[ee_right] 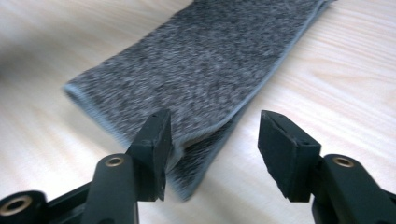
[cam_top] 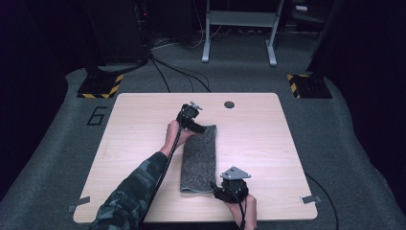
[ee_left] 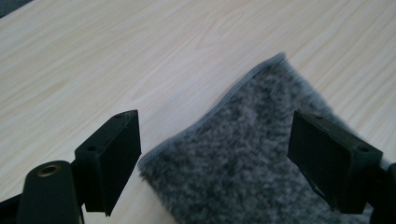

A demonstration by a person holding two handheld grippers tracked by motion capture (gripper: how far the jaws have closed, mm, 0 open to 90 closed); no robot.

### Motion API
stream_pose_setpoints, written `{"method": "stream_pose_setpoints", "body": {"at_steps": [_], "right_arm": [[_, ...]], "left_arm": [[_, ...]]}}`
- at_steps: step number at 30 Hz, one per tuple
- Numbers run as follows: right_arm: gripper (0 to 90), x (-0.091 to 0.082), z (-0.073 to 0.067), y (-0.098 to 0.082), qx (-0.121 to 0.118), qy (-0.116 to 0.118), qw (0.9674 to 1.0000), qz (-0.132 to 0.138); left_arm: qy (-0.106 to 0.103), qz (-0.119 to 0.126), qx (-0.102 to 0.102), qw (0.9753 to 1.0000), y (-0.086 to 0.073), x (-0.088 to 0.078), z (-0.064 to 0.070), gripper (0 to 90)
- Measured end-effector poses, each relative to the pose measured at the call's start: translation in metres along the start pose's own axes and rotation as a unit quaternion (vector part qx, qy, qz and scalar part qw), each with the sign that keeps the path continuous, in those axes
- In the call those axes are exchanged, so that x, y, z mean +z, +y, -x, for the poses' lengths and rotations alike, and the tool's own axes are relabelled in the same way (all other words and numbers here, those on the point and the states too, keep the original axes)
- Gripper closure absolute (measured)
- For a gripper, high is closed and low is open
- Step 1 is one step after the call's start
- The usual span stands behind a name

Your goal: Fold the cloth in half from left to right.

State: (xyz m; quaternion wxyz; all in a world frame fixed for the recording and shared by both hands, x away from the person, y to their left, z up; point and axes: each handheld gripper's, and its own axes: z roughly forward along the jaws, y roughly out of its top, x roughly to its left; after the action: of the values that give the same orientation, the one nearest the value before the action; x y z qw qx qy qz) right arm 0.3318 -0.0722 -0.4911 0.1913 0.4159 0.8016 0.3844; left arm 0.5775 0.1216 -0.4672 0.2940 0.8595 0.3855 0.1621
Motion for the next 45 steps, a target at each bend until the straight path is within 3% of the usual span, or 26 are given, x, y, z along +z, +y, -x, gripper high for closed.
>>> {"method": "stream_pose_setpoints", "body": {"at_steps": [4, 5, 10, 14, 17, 23, 27, 31, 35, 41, 45], "right_arm": [[43.6, 0.015, 0.007, -0.001, 0.004, -0.019, 0.9994, -0.029], [43.4, 0.017, 0.007, -0.003, 0.006, -0.019, 0.9992, -0.036], [42.3, 0.023, 0.009, -0.013, 0.014, -0.02, 0.9978, -0.061], [40.2, 0.022, 0.013, -0.016, 0.017, -0.016, 0.9981, -0.057], [40.2, 0.021, 0.012, -0.017, 0.01, -0.012, 0.9981, -0.059], [37.7, 0.019, 0.012, -0.019, 0.012, 0.0, 0.9983, -0.057], [29.6, 0.016, 0.014, -0.017, 0.019, 0.008, 0.9985, -0.05], [24.7, 0.014, 0.016, -0.01, 0.02, 0.005, 0.9992, -0.034], [22.5, 0.015, 0.018, -0.005, 0.018, -0.001, 0.9994, -0.031], [22.3, 0.018, 0.023, -0.001, 0.02, -0.008, 0.9993, -0.03], [22.3, 0.021, 0.026, 0.002, 0.026, -0.015, 0.9991, -0.032]], "left_arm": [[0.023, -0.017, -0.011, 0.9995, -0.013, 0.005, -0.009, 18.8], [0.031, -0.028, -0.022, 0.9989, -0.018, 0.01, -0.016, 19.1], [0.045, -0.049, -0.027, 0.9974, -0.027, 0.02, -0.024, 20.0], [0.044, -0.039, -0.033, 0.9977, -0.035, 0.021, -0.028, 20.2], [0.046, -0.046, -0.03, 0.9974, -0.037, 0.018, -0.028, 20.1], [0.049, -0.039, -0.034, 0.9974, -0.047, 0.01, -0.03, 17.5], [0.04, -0.015, -0.041, 0.9983, -0.053, -0.006, -0.032, 15.3], [0.021, 0.005, -0.032, 0.9992, -0.059, -0.026, -0.024, 14.9], [-0.002, 0.01, -0.008, 0.9999, -0.074, -0.042, -0.006, 14.5], [-0.039, 0.018, 0.021, 0.9989, -0.11, -0.061, 0.027, 14.3], [-0.071, 0.014, 0.037, 0.9967, -0.139, -0.072, 0.051, 13.6]]}}
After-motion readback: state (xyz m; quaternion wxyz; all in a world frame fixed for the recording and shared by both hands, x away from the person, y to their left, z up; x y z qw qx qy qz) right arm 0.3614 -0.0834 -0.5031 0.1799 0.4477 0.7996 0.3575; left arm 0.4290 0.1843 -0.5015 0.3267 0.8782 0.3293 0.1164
